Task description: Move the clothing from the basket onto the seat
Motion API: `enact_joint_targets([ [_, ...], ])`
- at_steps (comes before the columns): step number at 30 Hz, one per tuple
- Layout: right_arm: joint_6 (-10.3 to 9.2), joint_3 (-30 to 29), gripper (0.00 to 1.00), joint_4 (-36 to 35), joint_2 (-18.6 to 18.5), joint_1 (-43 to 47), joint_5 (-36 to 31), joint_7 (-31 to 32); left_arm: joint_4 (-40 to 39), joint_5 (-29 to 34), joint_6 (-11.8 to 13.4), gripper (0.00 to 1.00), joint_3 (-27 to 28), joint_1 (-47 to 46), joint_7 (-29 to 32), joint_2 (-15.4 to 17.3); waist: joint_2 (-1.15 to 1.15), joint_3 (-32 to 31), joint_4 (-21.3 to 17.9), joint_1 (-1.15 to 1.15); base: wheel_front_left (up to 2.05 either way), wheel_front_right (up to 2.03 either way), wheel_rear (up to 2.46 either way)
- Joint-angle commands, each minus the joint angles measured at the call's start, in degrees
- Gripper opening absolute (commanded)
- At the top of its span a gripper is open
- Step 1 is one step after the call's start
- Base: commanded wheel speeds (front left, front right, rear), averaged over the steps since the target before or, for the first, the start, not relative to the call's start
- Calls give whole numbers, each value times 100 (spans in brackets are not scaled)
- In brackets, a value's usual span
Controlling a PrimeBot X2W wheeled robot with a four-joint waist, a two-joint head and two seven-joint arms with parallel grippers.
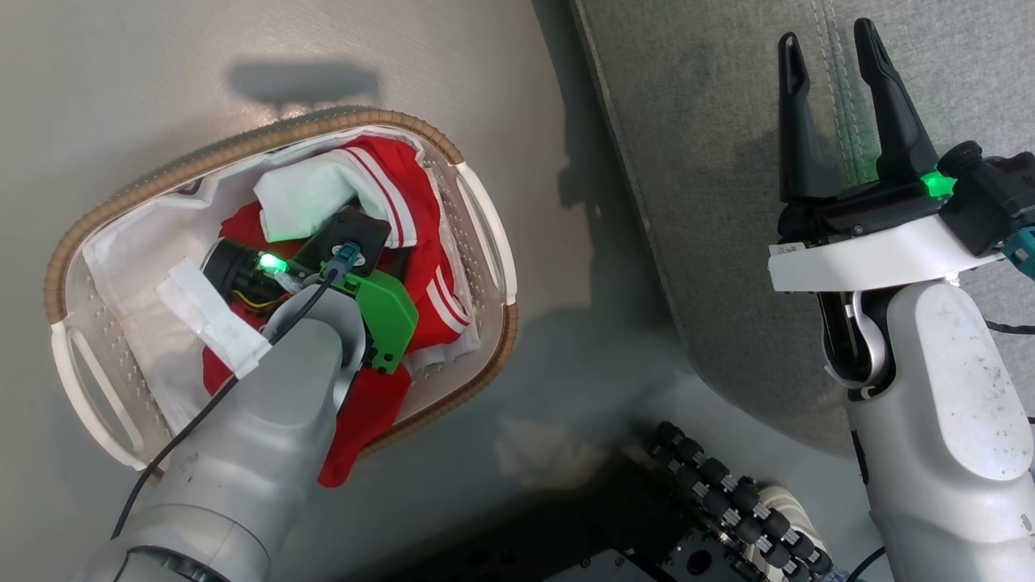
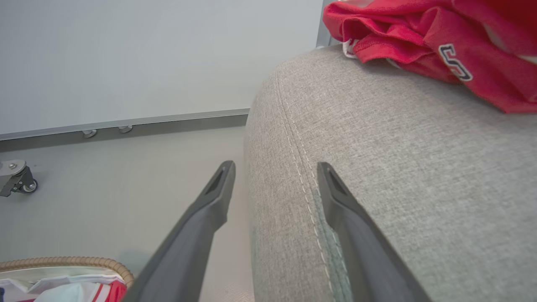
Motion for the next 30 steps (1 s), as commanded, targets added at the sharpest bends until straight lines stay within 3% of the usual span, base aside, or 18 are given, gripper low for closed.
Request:
enact_joint_targets([
  [1, -8, -3, 100, 10, -9, -17, -22, -2, -39, -19, -13, 0, -7, -83, -46, 15, 0, -47, 19, -1, 0, 0, 0],
  [12, -8, -10, 100, 283, -10, 260, -434, -2, -942, -10, -41, 0, 159, 424, -43, 143, 0, -715, 411, -1, 0, 0, 0],
  [23, -8, -241, 100, 631, -14, 713, -970, -2, -2306, -69, -16, 0, 792, 1218, -44, 296, 0, -2122, 1001, -1, 0, 0, 0],
  [30, -8, -304, 100, 788, -13, 1187, -1211, -2, -3036, -104, -154, 0, 1199, 1707, -44, 274, 0, -3162, 1289, -1, 0, 0, 0],
])
